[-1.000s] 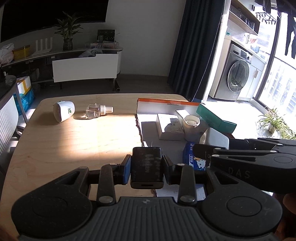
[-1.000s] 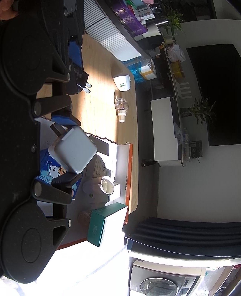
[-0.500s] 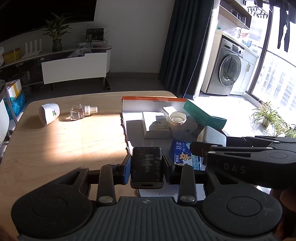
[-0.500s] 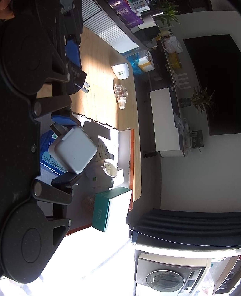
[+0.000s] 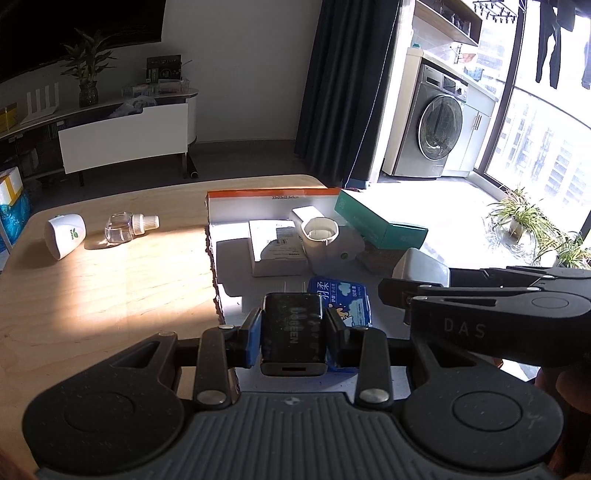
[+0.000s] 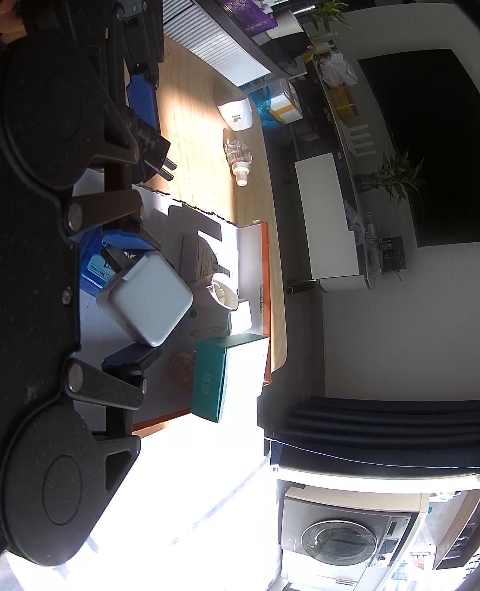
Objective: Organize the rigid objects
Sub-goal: 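Lift and carry both chargers with both grippers over the cardboard box, then lower the chargers into the box and open both grippers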
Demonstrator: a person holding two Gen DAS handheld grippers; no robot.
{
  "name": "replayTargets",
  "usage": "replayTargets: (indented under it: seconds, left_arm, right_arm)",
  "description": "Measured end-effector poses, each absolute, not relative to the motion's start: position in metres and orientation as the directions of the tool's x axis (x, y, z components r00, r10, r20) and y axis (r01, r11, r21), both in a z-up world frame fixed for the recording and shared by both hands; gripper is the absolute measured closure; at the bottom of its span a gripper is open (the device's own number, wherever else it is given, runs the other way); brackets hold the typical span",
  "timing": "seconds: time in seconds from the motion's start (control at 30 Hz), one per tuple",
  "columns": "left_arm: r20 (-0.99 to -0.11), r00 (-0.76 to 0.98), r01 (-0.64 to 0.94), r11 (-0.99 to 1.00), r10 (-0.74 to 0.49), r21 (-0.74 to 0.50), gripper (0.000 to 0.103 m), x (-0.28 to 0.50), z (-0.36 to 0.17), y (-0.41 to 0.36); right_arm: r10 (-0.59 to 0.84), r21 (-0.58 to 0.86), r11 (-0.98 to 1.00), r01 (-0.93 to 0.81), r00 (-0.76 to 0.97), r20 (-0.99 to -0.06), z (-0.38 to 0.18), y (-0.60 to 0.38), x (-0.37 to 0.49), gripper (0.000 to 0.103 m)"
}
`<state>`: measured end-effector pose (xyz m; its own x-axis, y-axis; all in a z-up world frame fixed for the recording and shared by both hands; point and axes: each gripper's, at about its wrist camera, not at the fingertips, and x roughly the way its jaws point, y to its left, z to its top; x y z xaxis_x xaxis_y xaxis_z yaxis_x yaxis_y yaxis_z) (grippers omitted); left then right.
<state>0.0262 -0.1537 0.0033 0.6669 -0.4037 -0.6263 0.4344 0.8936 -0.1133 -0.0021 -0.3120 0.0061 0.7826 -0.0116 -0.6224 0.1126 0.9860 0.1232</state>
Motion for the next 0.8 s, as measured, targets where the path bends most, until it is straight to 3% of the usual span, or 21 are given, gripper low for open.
replayTargets:
  seconds: [0.8]
  left_arm:
    - [-0.658,0.595,0.531,0.840,-0.462,-0.109,0.067,0.025,-0.013,-0.200]
  right_arm:
    - [-0.085,0.111,0.972,0.209,0.747,-0.659,-0.010,-0.352,0.000,0.038]
